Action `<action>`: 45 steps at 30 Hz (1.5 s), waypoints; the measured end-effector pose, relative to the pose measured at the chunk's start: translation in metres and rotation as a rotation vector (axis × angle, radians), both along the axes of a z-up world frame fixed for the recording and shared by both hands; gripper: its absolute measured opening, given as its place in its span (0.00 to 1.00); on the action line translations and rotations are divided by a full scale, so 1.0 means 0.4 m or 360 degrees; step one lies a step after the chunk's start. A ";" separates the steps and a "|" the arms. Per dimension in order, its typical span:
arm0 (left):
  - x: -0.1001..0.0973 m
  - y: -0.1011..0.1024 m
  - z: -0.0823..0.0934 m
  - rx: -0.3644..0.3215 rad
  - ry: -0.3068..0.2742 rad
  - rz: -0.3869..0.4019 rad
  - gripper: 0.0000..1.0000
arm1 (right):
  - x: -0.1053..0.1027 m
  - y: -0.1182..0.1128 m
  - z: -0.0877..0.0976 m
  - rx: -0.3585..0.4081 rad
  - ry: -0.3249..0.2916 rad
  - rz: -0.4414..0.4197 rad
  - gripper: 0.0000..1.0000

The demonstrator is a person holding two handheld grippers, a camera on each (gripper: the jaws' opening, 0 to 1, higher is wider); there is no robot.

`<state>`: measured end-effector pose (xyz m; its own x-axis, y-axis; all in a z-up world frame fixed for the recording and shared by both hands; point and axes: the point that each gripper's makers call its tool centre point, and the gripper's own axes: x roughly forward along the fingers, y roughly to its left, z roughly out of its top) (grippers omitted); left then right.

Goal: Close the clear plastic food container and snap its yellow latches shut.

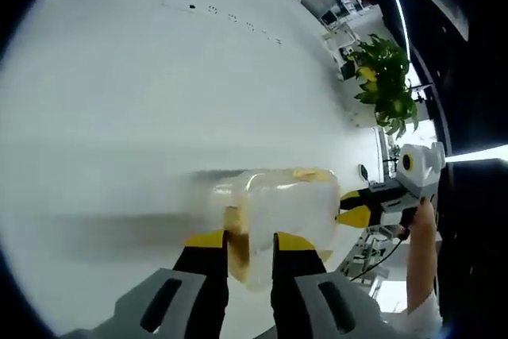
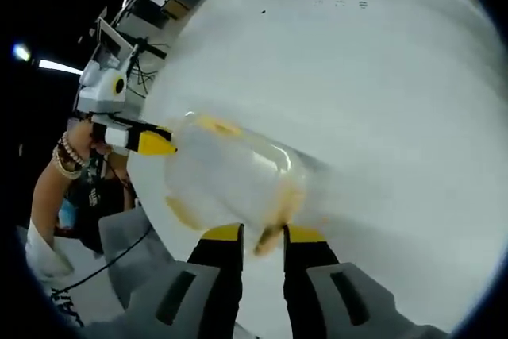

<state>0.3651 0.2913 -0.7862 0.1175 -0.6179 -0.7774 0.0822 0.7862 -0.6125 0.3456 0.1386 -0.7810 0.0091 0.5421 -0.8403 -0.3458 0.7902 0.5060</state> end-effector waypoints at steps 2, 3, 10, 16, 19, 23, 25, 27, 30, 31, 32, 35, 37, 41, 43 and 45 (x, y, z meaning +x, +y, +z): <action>0.003 0.012 0.012 -0.0034 0.0021 0.0017 0.11 | 0.005 0.002 0.000 0.0004 -0.0005 -0.0007 0.15; 0.013 0.020 0.010 -0.0029 0.0024 0.0031 0.11 | 0.006 0.003 0.001 0.0007 -0.0004 -0.0006 0.15; 0.040 0.029 -0.029 0.0096 -0.0175 0.0020 0.12 | 0.000 0.003 0.013 0.0052 0.0037 -0.0074 0.11; -0.009 -0.009 0.008 -0.0004 -0.0044 -0.0012 0.12 | 0.013 0.008 0.021 0.0024 0.0004 -0.0043 0.12; -0.002 -0.005 0.007 -0.0006 -0.0077 -0.0028 0.13 | 0.027 0.003 0.017 0.0031 -0.0012 -0.0041 0.12; 0.008 0.002 0.009 0.0025 -0.0171 -0.0046 0.14 | 0.034 0.001 0.017 0.0014 -0.0038 0.0054 0.14; 0.013 0.003 0.015 0.0096 -0.0319 -0.0116 0.15 | 0.040 0.002 0.017 -0.0013 -0.0053 0.0078 0.15; 0.022 0.002 0.025 0.0170 -0.0477 -0.0223 0.15 | 0.040 0.001 0.018 -0.0055 -0.0091 0.0131 0.16; 0.038 -0.001 0.039 0.0252 -0.0749 -0.0426 0.17 | 0.047 -0.003 0.019 -0.0109 -0.0173 0.0251 0.18; 0.032 0.000 0.041 0.0266 -0.0780 -0.0494 0.18 | 0.051 -0.006 0.019 -0.0132 -0.0201 0.0280 0.19; 0.026 -0.001 0.045 0.0272 -0.0794 -0.0503 0.20 | 0.055 -0.013 0.019 -0.0166 -0.0236 0.0321 0.20; 0.061 0.005 0.090 0.0421 -0.1156 -0.0722 0.22 | 0.059 -0.018 0.040 -0.0189 -0.0274 0.0345 0.23; 0.076 0.018 0.106 0.0567 -0.1288 -0.0825 0.23 | 0.079 -0.020 0.063 -0.0185 -0.0327 0.0332 0.22; 0.054 -0.027 0.129 0.0454 -0.1313 -0.0898 0.22 | 0.119 -0.010 0.101 -0.0163 -0.0446 0.0300 0.20; 0.037 -0.053 0.131 0.0403 -0.1318 -0.0968 0.21 | 0.127 0.018 0.121 -0.0106 -0.0549 0.0338 0.18; 0.036 -0.060 0.127 0.0451 -0.1357 -0.1007 0.20 | 0.128 0.040 0.131 -0.0078 -0.0579 0.0356 0.16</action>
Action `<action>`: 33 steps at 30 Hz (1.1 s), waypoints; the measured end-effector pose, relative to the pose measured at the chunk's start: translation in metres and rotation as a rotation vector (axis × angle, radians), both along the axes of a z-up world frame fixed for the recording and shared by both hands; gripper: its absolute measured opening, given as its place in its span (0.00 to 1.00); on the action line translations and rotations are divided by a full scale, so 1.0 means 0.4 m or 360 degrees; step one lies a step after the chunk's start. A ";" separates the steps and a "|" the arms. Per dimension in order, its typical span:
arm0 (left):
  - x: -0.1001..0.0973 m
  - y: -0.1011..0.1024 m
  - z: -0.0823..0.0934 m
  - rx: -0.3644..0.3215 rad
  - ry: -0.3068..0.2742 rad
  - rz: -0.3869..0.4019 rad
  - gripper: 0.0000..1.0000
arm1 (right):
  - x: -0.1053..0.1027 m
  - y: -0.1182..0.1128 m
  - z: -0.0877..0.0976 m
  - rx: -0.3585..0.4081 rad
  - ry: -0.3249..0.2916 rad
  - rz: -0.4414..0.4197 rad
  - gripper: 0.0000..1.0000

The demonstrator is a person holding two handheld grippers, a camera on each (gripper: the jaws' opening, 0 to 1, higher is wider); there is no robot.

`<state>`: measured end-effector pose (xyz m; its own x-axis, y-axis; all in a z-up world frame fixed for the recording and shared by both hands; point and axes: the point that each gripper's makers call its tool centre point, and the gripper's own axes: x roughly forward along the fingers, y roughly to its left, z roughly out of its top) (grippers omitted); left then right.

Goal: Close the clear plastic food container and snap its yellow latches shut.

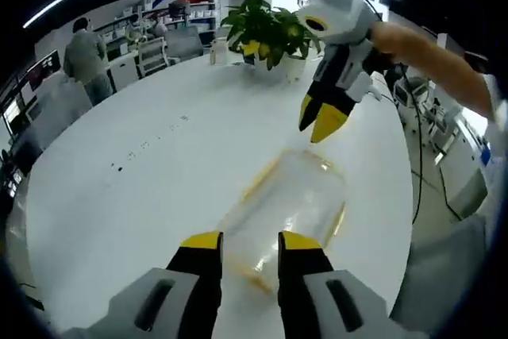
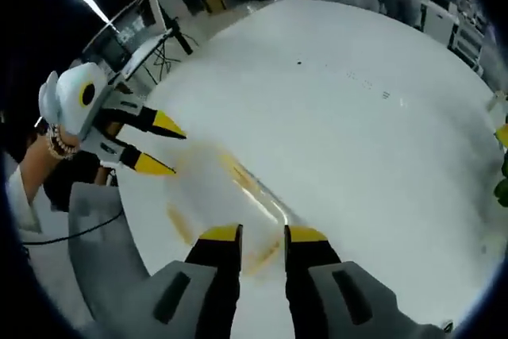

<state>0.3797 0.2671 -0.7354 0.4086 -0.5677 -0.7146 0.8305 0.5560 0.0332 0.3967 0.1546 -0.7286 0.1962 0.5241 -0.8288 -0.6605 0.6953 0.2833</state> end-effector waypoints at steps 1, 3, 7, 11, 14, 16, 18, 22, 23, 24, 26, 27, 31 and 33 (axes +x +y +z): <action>-0.004 -0.005 -0.004 0.0021 -0.0013 -0.0026 0.19 | 0.002 0.010 0.003 0.0015 -0.0013 0.0016 0.15; -0.020 -0.026 -0.015 0.0010 0.0021 -0.0055 0.16 | -0.004 0.039 0.002 0.0043 -0.0025 0.0034 0.13; -0.041 -0.067 -0.023 -0.0038 0.0034 -0.0098 0.01 | -0.017 0.073 -0.018 0.0056 -0.0022 0.0058 0.07; -0.058 -0.105 -0.028 -0.0083 0.0045 -0.0154 0.00 | -0.028 0.110 -0.039 0.0104 -0.0008 0.0098 0.00; -0.074 -0.131 -0.034 -0.0136 0.0077 -0.0187 0.00 | -0.035 0.133 -0.053 0.0108 -0.0020 0.0148 0.00; -0.080 -0.137 -0.047 -0.0127 0.0103 -0.0181 0.00 | -0.042 0.143 -0.059 0.0106 -0.0027 0.0190 0.00; -0.088 -0.142 -0.059 -0.0113 0.0115 -0.0195 0.00 | -0.048 0.153 -0.064 0.0103 -0.0037 0.0262 0.00; -0.095 -0.144 -0.064 -0.0147 0.0168 -0.0177 0.00 | -0.038 0.170 -0.067 0.0107 -0.0073 0.0334 0.00; -0.098 -0.143 -0.066 -0.0142 0.0164 -0.0182 0.00 | -0.039 0.178 -0.066 0.0111 -0.0114 0.0403 0.00; -0.104 -0.140 -0.067 -0.0132 0.0154 -0.0194 0.00 | -0.040 0.181 -0.066 0.0108 -0.0130 0.0430 0.00; -0.110 -0.138 -0.066 -0.0130 0.0146 -0.0214 0.00 | -0.023 0.183 -0.068 0.0069 -0.0205 0.0457 0.00; -0.115 -0.136 -0.066 -0.0132 0.0148 -0.0221 0.00 | -0.011 0.181 -0.068 0.0037 -0.0254 0.0478 0.00; -0.132 -0.134 -0.070 -0.0142 0.0140 -0.0220 0.00 | 0.007 0.190 -0.064 0.0028 -0.0345 0.0527 0.00; -0.149 -0.135 -0.072 -0.0139 0.0158 -0.0239 0.00 | 0.012 0.190 -0.074 -0.0026 -0.0381 0.0573 0.03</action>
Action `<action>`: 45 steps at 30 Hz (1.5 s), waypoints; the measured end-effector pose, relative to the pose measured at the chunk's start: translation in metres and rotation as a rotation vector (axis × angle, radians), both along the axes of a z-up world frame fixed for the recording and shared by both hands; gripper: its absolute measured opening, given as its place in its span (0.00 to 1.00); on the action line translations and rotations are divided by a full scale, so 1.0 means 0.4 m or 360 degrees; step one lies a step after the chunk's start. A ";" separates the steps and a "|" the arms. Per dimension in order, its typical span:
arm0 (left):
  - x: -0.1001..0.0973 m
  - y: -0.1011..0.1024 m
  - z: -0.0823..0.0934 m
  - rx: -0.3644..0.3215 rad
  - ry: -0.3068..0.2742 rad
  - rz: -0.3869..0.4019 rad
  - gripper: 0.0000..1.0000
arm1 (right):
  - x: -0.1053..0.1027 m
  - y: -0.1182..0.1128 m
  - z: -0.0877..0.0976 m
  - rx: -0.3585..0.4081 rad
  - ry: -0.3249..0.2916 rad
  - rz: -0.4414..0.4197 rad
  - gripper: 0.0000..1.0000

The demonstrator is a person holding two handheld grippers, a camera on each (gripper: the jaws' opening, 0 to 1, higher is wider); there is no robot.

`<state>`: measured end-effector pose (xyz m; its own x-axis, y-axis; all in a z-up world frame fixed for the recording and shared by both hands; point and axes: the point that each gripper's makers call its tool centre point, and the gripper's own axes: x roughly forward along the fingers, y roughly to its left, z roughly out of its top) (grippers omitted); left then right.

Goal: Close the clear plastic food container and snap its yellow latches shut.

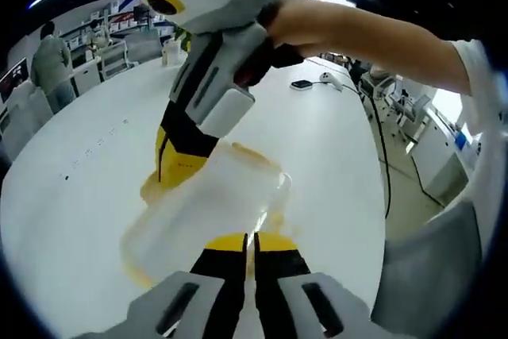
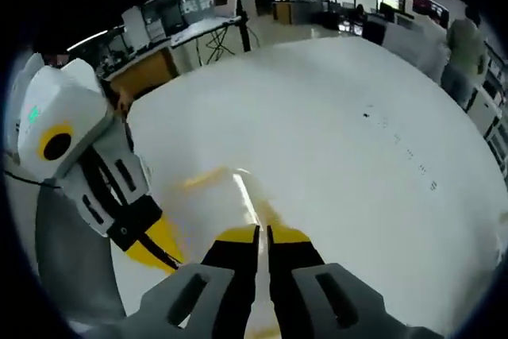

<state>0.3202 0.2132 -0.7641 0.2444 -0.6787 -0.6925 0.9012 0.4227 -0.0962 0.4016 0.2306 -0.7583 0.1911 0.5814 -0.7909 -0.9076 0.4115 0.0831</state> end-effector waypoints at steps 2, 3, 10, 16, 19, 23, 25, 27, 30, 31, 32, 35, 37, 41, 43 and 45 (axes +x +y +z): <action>-0.008 -0.003 0.001 -0.0007 -0.0023 -0.0019 0.00 | -0.007 0.001 -0.011 -0.0037 0.0009 0.0049 0.07; -0.011 -0.003 0.002 -0.0009 -0.0032 -0.0032 0.02 | -0.009 0.006 -0.015 -0.0034 0.0004 0.0074 0.10; -0.006 0.007 0.004 -0.0040 -0.0037 -0.0006 0.04 | -0.010 0.008 -0.029 -0.0075 0.0081 0.0145 0.27; -0.024 -0.001 0.007 -0.0047 -0.0089 -0.0098 0.12 | -0.009 -0.004 -0.037 -0.0141 0.0168 0.0206 0.37; -0.027 -0.003 0.006 0.0009 -0.0183 -0.0178 0.14 | 0.000 -0.006 -0.032 -0.0147 0.0157 0.0212 0.36; -0.033 -0.009 0.003 0.0061 -0.0297 -0.0278 0.19 | -0.014 0.001 -0.031 -0.0138 0.0225 0.0246 0.37; -0.038 -0.012 -0.001 0.0116 -0.0388 -0.0366 0.22 | -0.021 -0.001 -0.037 -0.0171 0.0233 0.0287 0.37; -0.045 -0.013 -0.006 0.0189 -0.0490 -0.0469 0.24 | -0.023 -0.001 -0.040 -0.0194 0.0225 0.0322 0.37; -0.049 -0.013 -0.013 0.0321 -0.0662 -0.0606 0.25 | -0.023 -0.003 -0.043 -0.0196 0.0279 0.0325 0.36; -0.047 -0.013 -0.015 0.0366 -0.0727 -0.0639 0.25 | -0.025 -0.003 -0.044 -0.0191 0.0300 0.0327 0.36; -0.046 -0.013 -0.018 0.0388 -0.0756 -0.0655 0.25 | -0.023 -0.003 -0.045 -0.0179 0.0319 0.0322 0.37; -0.037 -0.014 -0.017 0.0469 -0.0882 -0.0685 0.22 | -0.024 -0.006 -0.047 -0.0171 0.0360 0.0309 0.37; -0.033 -0.018 -0.020 0.0512 -0.0959 -0.0730 0.22 | -0.027 -0.005 -0.047 -0.0178 0.0364 0.0329 0.37; -0.024 -0.022 -0.029 0.0565 -0.1005 -0.0753 0.22 | -0.035 -0.001 -0.048 -0.0194 0.0375 0.0382 0.37; -0.023 -0.023 -0.023 0.0541 -0.0961 -0.0707 0.22 | -0.041 -0.002 -0.048 -0.0197 0.0388 0.0394 0.36; -0.027 -0.020 -0.021 0.0504 -0.0913 -0.0723 0.22 | -0.050 0.000 -0.049 -0.0200 0.0396 0.0411 0.36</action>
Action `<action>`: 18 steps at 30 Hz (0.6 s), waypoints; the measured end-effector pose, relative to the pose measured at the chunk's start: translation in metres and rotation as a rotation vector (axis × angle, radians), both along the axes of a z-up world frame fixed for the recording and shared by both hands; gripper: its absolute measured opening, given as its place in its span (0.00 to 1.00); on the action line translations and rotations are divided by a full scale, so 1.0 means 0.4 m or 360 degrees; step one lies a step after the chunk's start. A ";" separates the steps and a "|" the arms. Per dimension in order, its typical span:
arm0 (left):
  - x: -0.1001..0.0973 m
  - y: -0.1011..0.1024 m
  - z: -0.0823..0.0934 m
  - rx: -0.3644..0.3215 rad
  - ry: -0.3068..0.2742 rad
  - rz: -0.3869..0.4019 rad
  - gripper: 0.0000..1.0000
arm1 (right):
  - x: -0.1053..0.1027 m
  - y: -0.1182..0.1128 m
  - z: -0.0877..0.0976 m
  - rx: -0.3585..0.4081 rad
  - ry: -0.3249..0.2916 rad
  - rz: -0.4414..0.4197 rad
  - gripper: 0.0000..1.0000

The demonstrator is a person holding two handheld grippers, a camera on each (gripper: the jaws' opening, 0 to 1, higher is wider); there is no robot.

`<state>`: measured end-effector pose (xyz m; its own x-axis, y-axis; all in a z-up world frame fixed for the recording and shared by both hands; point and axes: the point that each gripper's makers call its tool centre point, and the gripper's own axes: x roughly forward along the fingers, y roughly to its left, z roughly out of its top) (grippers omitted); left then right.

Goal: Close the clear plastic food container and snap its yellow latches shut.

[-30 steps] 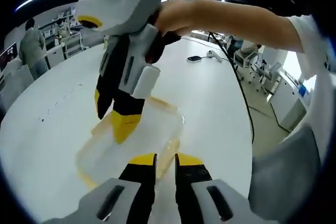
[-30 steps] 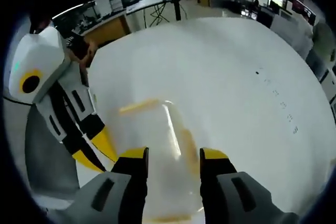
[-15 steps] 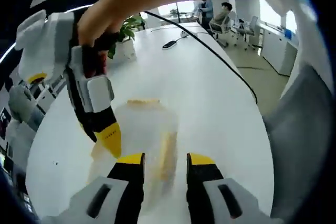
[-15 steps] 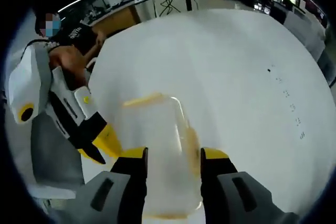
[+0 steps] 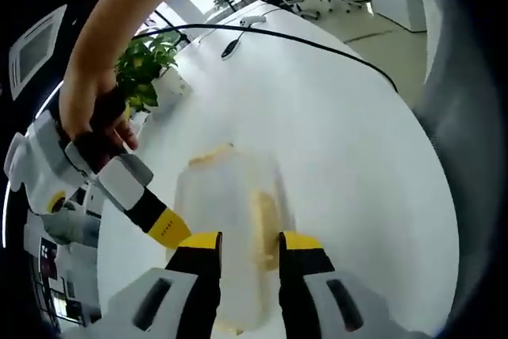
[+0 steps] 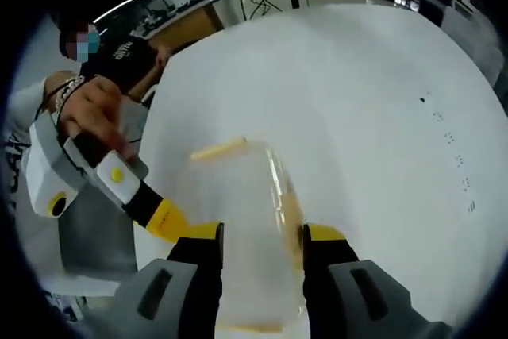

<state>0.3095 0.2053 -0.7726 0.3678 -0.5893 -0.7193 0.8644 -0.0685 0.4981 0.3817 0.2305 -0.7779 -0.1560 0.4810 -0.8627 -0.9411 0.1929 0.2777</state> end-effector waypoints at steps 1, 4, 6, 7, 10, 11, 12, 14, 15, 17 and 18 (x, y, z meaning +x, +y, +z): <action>-0.003 0.001 0.000 -0.0018 0.0044 -0.0005 0.22 | -0.004 0.001 0.000 -0.0002 0.0004 0.0006 0.36; -0.005 0.003 0.005 -0.0111 0.0232 0.0058 0.22 | -0.015 0.004 -0.001 -0.0013 0.0007 0.0015 0.36; -0.001 0.004 0.007 -0.0100 0.0236 0.0048 0.22 | -0.018 0.004 -0.001 -0.0012 0.0005 0.0018 0.36; -0.003 0.003 0.005 -0.0095 0.0227 0.0044 0.22 | -0.019 0.003 -0.001 -0.0013 0.0005 0.0015 0.36; 0.001 0.000 0.005 -0.0063 0.0182 0.0038 0.19 | -0.010 0.005 -0.002 -0.0012 0.0005 0.0016 0.36; 0.002 0.001 0.005 -0.0062 0.0191 0.0063 0.19 | -0.005 0.006 -0.002 -0.0011 0.0002 0.0020 0.36; 0.001 0.002 0.004 -0.0056 0.0181 0.0058 0.19 | -0.005 0.006 -0.002 -0.0011 0.0004 0.0019 0.36; 0.001 0.001 0.003 -0.0041 0.0157 0.0047 0.19 | -0.008 0.006 -0.003 -0.0017 0.0008 0.0019 0.36; 0.000 0.000 0.001 -0.0034 0.0142 0.0053 0.19 | -0.009 0.006 -0.003 -0.0021 0.0007 0.0020 0.36; 0.000 0.000 0.000 -0.0023 0.0121 0.0066 0.18 | -0.010 0.006 -0.004 -0.0029 0.0011 0.0018 0.36; 0.000 -0.001 -0.001 -0.0011 0.0104 0.0066 0.18 | -0.012 0.005 -0.004 -0.0029 0.0016 0.0019 0.35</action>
<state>0.3095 0.2051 -0.7730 0.3442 -0.5799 -0.7384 0.8971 -0.0288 0.4408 0.3770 0.2326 -0.7796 -0.1701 0.4630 -0.8699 -0.9406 0.1869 0.2835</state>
